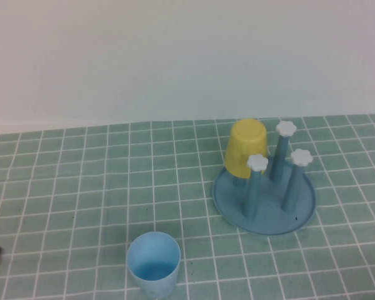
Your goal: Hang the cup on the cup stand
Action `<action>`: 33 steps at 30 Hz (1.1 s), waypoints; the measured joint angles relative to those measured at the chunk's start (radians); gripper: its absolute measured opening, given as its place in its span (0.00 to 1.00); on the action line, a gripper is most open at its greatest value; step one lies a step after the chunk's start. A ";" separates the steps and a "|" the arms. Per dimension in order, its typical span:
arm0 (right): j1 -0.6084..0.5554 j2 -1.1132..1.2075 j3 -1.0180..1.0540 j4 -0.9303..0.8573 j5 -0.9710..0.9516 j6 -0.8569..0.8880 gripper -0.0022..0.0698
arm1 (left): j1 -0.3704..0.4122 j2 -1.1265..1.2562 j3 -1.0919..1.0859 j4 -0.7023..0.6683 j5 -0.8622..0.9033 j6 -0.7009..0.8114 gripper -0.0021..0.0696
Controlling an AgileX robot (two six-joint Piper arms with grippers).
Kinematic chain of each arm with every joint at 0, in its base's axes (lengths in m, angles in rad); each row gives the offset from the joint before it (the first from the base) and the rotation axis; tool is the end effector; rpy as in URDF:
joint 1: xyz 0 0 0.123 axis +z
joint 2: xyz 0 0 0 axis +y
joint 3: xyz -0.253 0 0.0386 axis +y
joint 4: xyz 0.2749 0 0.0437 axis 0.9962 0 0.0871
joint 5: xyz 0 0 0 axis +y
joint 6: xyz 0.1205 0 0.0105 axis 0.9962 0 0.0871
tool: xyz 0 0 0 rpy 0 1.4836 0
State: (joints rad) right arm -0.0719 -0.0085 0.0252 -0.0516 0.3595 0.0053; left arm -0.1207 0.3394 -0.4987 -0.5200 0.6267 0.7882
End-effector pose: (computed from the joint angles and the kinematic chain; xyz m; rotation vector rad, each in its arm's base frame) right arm 0.1377 -0.0121 0.1641 0.0395 1.8600 -0.0966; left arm 0.1435 -0.0529 0.2946 0.6336 1.7625 -0.1181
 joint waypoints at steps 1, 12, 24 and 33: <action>0.000 0.000 0.000 0.000 0.000 -0.005 0.03 | 0.000 0.037 -0.014 -0.051 0.038 0.067 0.03; 0.000 0.000 0.001 0.009 -0.068 -0.005 0.03 | 0.000 0.436 -0.176 -0.187 0.219 0.054 0.03; 0.000 0.000 0.002 0.016 -0.650 -0.005 0.03 | 0.000 0.698 -0.358 -0.230 0.347 -0.041 0.03; 0.000 -0.002 -0.032 0.018 -0.734 0.339 0.03 | 0.000 0.712 -0.360 -0.191 0.314 0.042 0.03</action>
State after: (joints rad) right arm -0.0719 -0.0101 -0.0064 -0.0339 -0.3744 0.3445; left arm -0.1207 1.0514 -0.8589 -0.7110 0.9411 0.8307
